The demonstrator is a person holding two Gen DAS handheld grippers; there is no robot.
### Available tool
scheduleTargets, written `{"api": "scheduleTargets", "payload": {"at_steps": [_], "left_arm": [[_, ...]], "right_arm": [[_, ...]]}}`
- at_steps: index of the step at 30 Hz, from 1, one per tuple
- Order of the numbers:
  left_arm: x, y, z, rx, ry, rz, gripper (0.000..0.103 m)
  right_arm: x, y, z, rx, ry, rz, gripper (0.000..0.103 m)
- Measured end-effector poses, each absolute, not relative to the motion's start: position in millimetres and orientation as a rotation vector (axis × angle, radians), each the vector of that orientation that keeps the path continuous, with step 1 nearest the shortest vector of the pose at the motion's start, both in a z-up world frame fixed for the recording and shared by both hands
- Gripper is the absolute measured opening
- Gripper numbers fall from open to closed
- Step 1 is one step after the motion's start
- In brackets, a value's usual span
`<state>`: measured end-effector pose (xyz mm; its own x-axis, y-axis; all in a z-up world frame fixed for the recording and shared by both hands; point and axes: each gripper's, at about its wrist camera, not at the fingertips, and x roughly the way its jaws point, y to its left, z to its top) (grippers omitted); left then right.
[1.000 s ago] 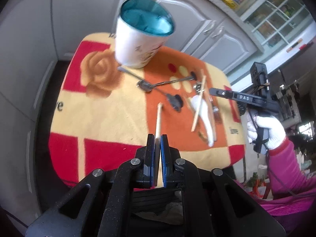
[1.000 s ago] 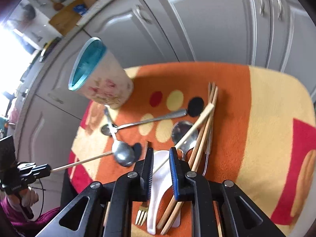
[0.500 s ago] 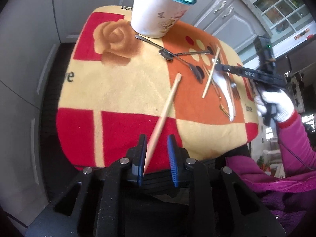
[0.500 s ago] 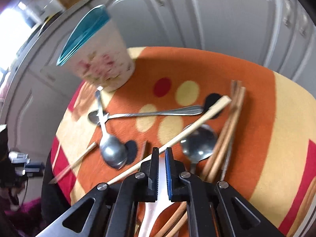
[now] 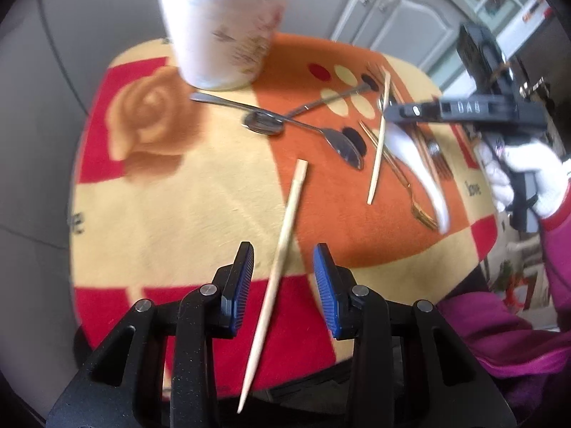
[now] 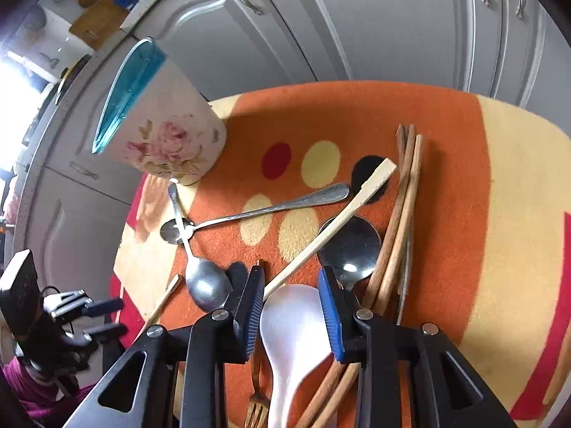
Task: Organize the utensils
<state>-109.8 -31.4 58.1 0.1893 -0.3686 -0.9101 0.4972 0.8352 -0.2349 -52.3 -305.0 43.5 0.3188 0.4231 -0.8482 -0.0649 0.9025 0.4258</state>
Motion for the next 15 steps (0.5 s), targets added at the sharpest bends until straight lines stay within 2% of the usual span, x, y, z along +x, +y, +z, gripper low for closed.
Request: {"api": "scheduleTargets", "payload": {"at_steps": [5, 7, 10, 11, 12, 14, 15], "left_arm": [[-99, -54, 44, 0.193, 1.234, -0.569, 0.034], [-93, -62, 43, 0.202, 1.232, -0.565, 0.034], [-86, -78, 38, 0.253, 1.238, -0.572, 0.033], [-86, -82, 38, 0.271, 1.226, -0.575, 0.031], [-86, -85, 38, 0.289, 1.213, -0.578, 0.022], [-85, -88, 37, 0.315, 1.195, -0.567, 0.011], [-82, -86, 37, 0.295, 1.208, -0.570, 0.009]], "right_arm": [[-43, -307, 36, 0.422, 1.202, 0.330, 0.029], [-40, -304, 35, 0.407, 1.199, 0.327, 0.024], [-36, -302, 33, 0.392, 1.188, 0.325, 0.010], [-36, -302, 32, 0.390, 1.183, 0.332, 0.008], [-35, -301, 33, 0.380, 1.180, 0.338, 0.008], [-35, -299, 34, 0.352, 1.180, 0.342, 0.008], [-34, -298, 34, 0.345, 1.183, 0.339, 0.008]]}}
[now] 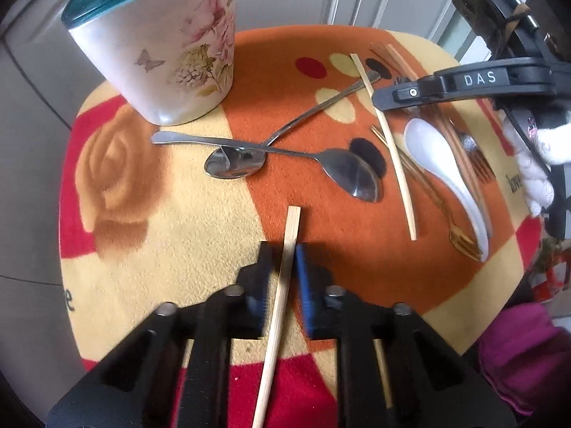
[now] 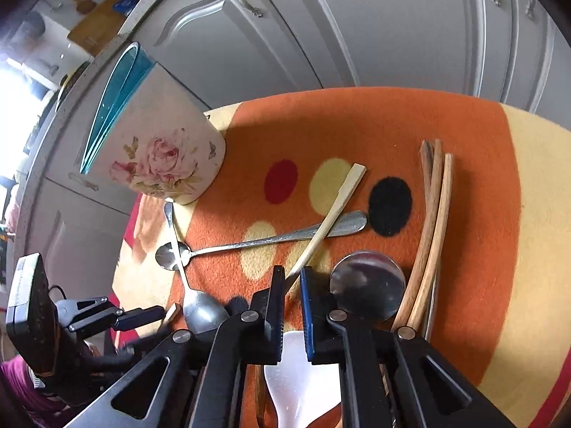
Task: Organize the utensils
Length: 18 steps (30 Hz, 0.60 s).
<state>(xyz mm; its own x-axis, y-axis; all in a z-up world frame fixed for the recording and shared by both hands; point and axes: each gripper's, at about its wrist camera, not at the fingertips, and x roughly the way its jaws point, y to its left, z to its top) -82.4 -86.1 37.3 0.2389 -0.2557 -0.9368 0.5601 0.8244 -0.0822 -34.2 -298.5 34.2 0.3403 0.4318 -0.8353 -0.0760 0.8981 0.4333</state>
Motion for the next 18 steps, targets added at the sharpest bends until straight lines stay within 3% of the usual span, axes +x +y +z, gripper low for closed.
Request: {"api": "scheduleTargets", "payload": {"at_steps": [3, 5, 10, 18], "left_arm": [[-79, -82, 38, 0.251, 1.233, -0.562, 0.006], [-79, -78, 38, 0.234, 1.236, -0.558, 0.006], [-79, -73, 39, 0.180, 1.249, -0.543, 0.006], [-78, -55, 51, 0.063, 1.245, -0.538, 0.005]], "right_arm": [[-32, -296, 39, 0.274, 1.201, 0.296, 0.009], [-28, -294, 38, 0.254, 1.223, 0.287, 0.020], [-14, -286, 35, 0.233, 1.225, 0.276, 0.021], [-32, -284, 45, 0.138, 1.182, 0.292, 0.003]]}}
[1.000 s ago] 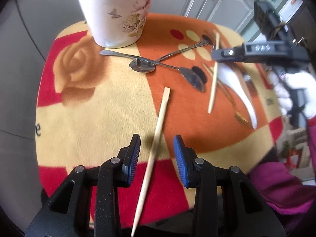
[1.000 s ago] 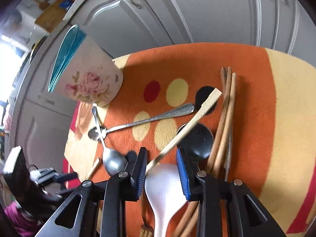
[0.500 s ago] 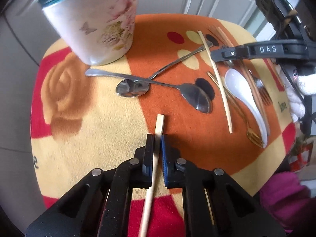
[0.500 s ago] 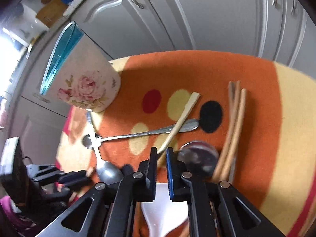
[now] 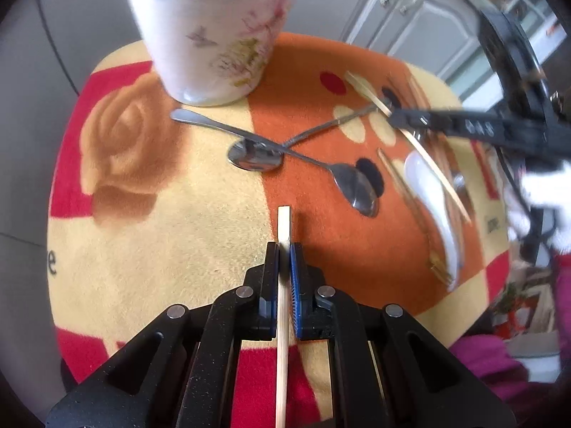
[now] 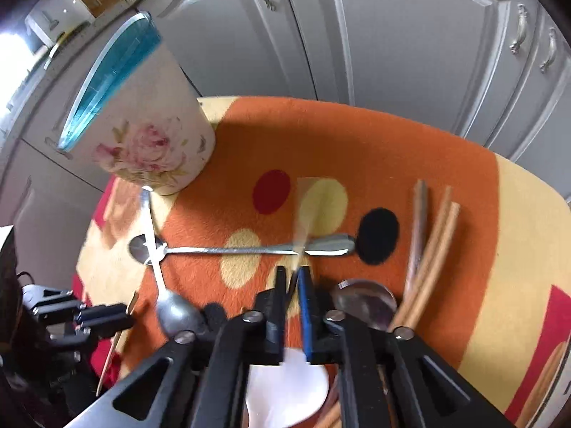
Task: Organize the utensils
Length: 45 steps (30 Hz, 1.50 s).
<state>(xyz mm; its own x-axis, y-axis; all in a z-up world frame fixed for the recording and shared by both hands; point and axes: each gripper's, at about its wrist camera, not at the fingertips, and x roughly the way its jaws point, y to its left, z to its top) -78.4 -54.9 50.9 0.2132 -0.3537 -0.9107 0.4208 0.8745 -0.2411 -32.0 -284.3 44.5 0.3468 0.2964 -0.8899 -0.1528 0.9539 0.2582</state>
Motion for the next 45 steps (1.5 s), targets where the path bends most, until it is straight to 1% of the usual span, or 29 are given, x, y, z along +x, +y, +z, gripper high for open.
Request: {"api": "scheduleTargets", "payload": {"at_steps": [6, 9, 15, 22, 27, 31, 36, 45], "left_arm": [[-78, -35, 78, -0.033, 1.196, -0.524, 0.005], [-77, -24, 96, -0.092, 1.167, -0.536, 0.005], [-59, -19, 150, -0.161, 1.061, -0.552, 0.005], [-24, -14, 202, -0.209, 0.929, -0.518, 0.005], [17, -15, 238, -0.219, 0.814, -0.467, 0.005], [52, -13, 246, -0.251, 0.754, -0.418, 0.005], [86, -8, 250, -0.296, 0.633, -0.323, 0.005], [109, -19, 237, -0.228, 0.438, -0.242, 0.005]], "right_arm": [[-56, -286, 63, 0.122, 1.157, 0.350, 0.003], [-65, -290, 76, 0.182, 1.121, 0.392, 0.003], [-76, -283, 132, 0.251, 0.994, 0.519, 0.003], [-56, -257, 185, 0.230, 0.867, 0.586, 0.003], [-23, -239, 200, 0.263, 0.807, 0.591, 0.003], [12, -229, 207, 0.293, 0.747, 0.583, 0.003], [46, -217, 214, 0.316, 0.644, 0.579, 0.003], [92, -201, 191, 0.269, 0.550, 0.560, 0.003]]}}
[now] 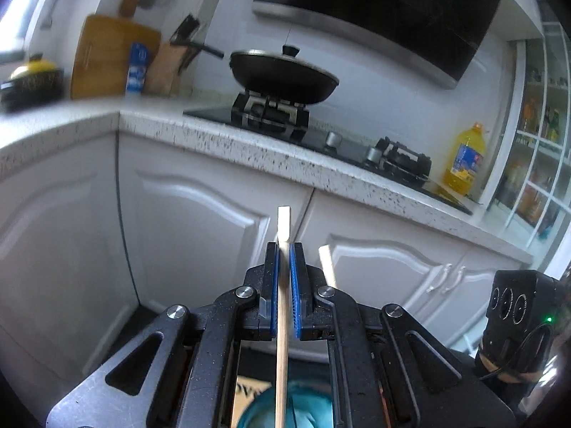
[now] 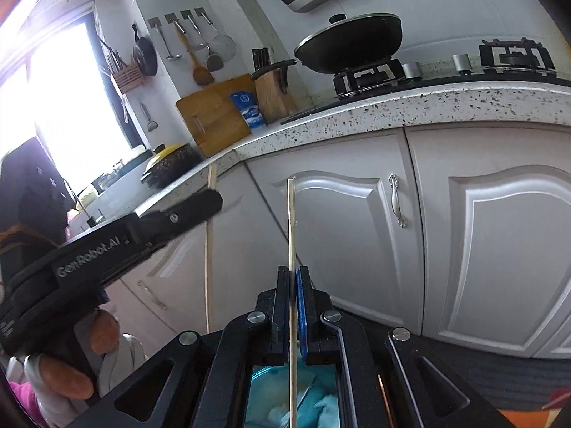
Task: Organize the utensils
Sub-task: 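Lower both sticks into the teal-lidded cup and open both grippers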
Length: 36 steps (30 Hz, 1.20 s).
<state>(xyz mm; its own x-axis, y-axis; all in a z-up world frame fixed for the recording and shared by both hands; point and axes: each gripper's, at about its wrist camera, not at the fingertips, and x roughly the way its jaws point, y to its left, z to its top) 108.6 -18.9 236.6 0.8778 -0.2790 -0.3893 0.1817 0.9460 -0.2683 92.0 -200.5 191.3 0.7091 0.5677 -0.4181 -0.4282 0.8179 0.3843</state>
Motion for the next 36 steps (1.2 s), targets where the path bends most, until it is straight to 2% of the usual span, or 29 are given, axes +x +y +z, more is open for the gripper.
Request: {"api": "scheduleTargets", "payload": {"at_steps": [11, 25, 27, 28, 29, 31, 32, 33, 36], "left_arm": [[109, -27, 205, -0.141, 0.426, -0.240, 0.005], [73, -22, 187, -0.138, 0.521, -0.268, 0.005], [68, -22, 186, -0.137, 0.539, -0.281, 0.005], [64, -22, 187, -0.142, 0.552, -0.290, 0.005], [61, -21, 188, -0.143, 0.560, -0.294, 0.008], [53, -21, 190, -0.140, 0.580, -0.307, 0.026], [48, -20, 191, -0.146, 0.581, -0.309, 0.043], [42, -18, 194, -0.156, 0.577, -0.316, 0.047], [26, -14, 203, -0.149, 0.570, -0.324, 0.047]], "right_arm": [[92, -192, 167, 0.143, 0.465, 0.538, 0.003], [59, -208, 157, 0.120, 0.610, 0.553, 0.003], [58, -209, 156, 0.117, 0.650, 0.533, 0.008], [57, -212, 157, 0.128, 0.663, 0.530, 0.015], [55, -215, 158, 0.143, 0.669, 0.527, 0.026], [47, -223, 161, 0.175, 0.674, 0.517, 0.029], [43, -226, 162, 0.179, 0.678, 0.513, 0.029], [39, -229, 163, 0.184, 0.686, 0.507, 0.029], [22, -236, 168, 0.183, 0.702, 0.491, 0.029]]}}
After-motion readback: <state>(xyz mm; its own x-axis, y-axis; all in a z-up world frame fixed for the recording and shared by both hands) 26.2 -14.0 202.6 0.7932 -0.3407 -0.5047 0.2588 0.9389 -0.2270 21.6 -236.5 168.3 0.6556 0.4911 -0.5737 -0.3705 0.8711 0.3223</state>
